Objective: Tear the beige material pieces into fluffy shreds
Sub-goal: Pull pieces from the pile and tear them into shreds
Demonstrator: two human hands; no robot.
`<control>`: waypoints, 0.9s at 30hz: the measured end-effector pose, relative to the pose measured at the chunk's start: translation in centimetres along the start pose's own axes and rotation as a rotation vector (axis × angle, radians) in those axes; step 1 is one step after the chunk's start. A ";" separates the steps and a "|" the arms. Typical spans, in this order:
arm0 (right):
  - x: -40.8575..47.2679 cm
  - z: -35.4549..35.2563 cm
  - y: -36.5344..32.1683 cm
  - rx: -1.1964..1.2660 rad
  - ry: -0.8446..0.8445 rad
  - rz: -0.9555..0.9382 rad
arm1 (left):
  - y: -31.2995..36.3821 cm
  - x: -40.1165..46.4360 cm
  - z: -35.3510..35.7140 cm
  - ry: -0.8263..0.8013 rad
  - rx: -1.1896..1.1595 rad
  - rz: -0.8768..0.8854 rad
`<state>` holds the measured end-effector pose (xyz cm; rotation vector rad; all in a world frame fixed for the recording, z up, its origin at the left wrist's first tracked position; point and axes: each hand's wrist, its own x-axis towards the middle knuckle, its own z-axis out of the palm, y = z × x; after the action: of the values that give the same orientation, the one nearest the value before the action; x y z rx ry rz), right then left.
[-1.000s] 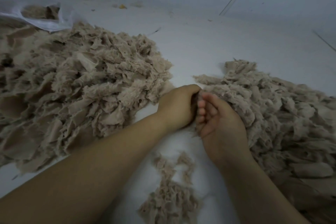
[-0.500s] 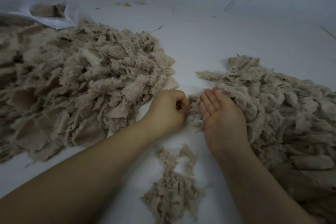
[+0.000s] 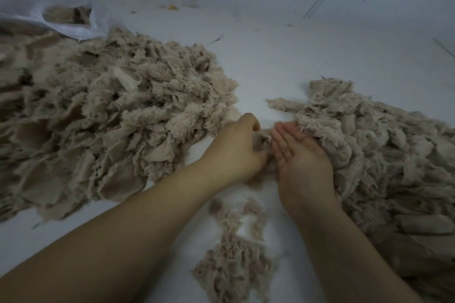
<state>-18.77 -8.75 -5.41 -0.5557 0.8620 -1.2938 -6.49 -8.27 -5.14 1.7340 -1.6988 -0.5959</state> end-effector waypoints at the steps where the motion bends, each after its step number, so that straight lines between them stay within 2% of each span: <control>1: 0.0 0.1 0.1 0.001 0.006 -0.001 | 0.1 0.6 0.4 -0.009 0.032 0.014; 5: 0.2 0.0 0.2 0.026 0.019 -0.011 | 0.4 2.5 1.2 -0.033 0.136 0.074; 10: 0.1 -0.2 0.1 -0.009 0.022 -0.005 | 0.0 2.2 1.2 0.024 0.020 0.029; 19: 0.7 -0.6 0.2 -0.019 0.062 -0.032 | -1.7 -3.1 -1.4 0.152 -0.584 -0.086; 23: 0.3 -0.3 0.6 -0.198 0.043 -0.073 | -1.4 -3.5 -1.1 0.174 -0.689 -0.124; 27: 0.2 -0.4 0.6 -0.255 -0.021 -0.081 | -1.0 -2.8 -0.1 0.146 -0.791 -0.114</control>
<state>-18.79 -8.73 -6.13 -0.8105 1.0025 -1.2564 -5.94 -5.50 -6.10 1.2523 -1.0457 -0.9992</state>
